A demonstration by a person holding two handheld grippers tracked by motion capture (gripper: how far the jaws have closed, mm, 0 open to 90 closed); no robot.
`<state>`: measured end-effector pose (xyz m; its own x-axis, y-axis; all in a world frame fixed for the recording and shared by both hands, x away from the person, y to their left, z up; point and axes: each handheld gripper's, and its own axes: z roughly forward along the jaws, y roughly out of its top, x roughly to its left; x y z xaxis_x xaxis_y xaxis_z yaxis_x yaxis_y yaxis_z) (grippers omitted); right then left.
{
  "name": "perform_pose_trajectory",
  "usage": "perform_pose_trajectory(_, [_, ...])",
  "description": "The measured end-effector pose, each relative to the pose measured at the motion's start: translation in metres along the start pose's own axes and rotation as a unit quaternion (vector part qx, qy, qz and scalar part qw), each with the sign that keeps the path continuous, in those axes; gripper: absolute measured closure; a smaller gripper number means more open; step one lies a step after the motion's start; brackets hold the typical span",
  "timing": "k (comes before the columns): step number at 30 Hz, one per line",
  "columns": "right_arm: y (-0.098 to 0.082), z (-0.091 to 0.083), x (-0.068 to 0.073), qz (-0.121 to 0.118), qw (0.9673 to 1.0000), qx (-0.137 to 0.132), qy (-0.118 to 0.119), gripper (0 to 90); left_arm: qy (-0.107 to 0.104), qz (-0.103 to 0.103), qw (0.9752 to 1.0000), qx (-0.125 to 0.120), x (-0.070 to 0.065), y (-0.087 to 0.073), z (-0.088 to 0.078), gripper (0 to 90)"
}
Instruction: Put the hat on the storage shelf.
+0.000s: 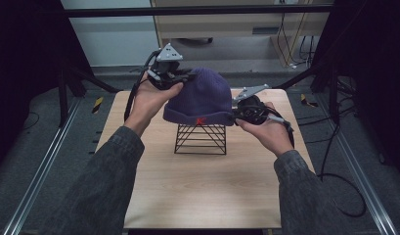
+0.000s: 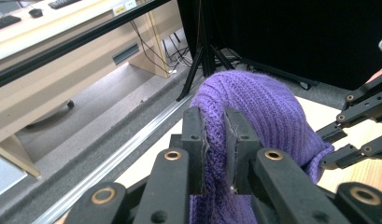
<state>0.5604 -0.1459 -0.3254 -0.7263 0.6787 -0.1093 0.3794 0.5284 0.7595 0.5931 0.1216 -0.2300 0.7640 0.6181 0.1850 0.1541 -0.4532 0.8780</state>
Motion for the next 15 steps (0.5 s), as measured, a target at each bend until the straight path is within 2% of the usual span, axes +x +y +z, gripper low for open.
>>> perform_pose_trajectory(5, [-0.002, 0.002, 0.0, 0.003, 1.0, 0.0, 0.0, 73.5, -0.005, -0.011, 0.9999, 0.0, 0.003, -0.008, 0.0, 79.6])
perform_pose_trajectory(9, [-0.004, 0.004, 0.001, 0.003, 1.0, 0.001, 0.001, 73.3, -0.007, -0.011, 0.9999, 0.002, 0.004, -0.012, 0.0, 79.6])
perform_pose_trajectory(15, [-0.005, 0.006, 0.001, 0.007, 1.0, 0.002, 0.004, 72.9, -0.002, 0.001, 1.0, 0.007, 0.001, -0.012, -0.001, 79.3])
